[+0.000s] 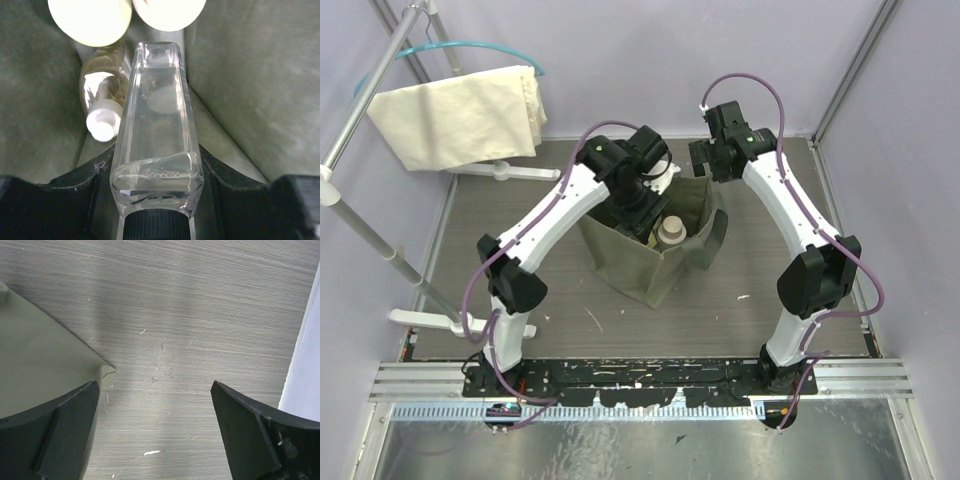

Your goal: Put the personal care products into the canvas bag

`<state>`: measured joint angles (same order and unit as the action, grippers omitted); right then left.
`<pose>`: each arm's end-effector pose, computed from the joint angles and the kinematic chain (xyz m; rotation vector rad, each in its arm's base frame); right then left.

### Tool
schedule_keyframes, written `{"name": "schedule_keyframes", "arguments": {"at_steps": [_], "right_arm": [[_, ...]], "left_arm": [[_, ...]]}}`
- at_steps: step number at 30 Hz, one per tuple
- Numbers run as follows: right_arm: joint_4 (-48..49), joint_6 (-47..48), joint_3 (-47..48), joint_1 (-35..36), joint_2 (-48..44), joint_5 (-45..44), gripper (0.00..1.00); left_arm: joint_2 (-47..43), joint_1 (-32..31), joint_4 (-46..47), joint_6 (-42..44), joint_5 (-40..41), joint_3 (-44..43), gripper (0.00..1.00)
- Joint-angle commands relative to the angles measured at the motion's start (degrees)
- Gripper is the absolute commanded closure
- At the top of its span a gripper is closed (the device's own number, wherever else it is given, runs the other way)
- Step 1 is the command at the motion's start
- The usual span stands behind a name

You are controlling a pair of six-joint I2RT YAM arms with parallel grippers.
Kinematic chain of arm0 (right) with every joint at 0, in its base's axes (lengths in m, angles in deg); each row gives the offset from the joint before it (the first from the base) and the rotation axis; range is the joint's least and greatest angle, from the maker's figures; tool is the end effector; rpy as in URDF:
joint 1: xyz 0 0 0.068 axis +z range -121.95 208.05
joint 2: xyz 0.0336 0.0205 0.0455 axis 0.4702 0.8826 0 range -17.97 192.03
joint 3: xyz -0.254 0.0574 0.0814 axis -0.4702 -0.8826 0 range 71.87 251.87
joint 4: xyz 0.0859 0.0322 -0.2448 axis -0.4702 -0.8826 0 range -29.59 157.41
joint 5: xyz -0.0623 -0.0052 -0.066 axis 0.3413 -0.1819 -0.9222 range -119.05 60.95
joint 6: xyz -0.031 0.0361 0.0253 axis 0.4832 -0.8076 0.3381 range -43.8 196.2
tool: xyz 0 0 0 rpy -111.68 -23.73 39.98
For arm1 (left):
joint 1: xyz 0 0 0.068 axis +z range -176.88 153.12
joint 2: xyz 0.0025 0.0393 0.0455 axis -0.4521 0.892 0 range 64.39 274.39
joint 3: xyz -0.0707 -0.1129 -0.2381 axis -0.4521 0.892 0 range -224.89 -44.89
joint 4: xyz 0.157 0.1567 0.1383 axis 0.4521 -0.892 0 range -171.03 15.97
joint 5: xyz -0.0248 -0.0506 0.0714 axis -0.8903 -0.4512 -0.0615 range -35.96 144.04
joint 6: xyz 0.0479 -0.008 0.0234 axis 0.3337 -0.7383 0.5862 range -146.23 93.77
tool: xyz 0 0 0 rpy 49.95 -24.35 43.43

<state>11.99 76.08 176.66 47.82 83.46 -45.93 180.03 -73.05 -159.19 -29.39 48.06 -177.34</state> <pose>0.3609 0.1188 0.3614 -0.2932 2.4195 -0.2111 0.2687 -0.2851 0.3781 1.0598 2.6128 -0.3586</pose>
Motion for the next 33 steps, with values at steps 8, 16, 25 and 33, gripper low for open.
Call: {"name": "schedule_keyframes", "arguments": {"at_steps": [8,16,25,33], "right_arm": [[-1.15,0.12,5.60,-0.01,0.34,-1.23,0.00],[-2.62,0.12,7.39,0.00,1.22,-1.93,0.00],[-3.31,0.03,8.29,-0.06,2.01,-2.28,0.00],[-3.57,0.03,9.29,0.00,3.10,-2.19,0.00]], "left_arm": [[1.93,-0.08,2.07,2.57,1.23,0.27,1.00],[2.01,-0.07,10.36,3.52,0.11,8.89,1.00],[4.40,-0.11,12.27,2.37,1.86,10.89,0.73],[3.85,-0.13,12.58,2.10,1.09,11.00,0.26]]}}
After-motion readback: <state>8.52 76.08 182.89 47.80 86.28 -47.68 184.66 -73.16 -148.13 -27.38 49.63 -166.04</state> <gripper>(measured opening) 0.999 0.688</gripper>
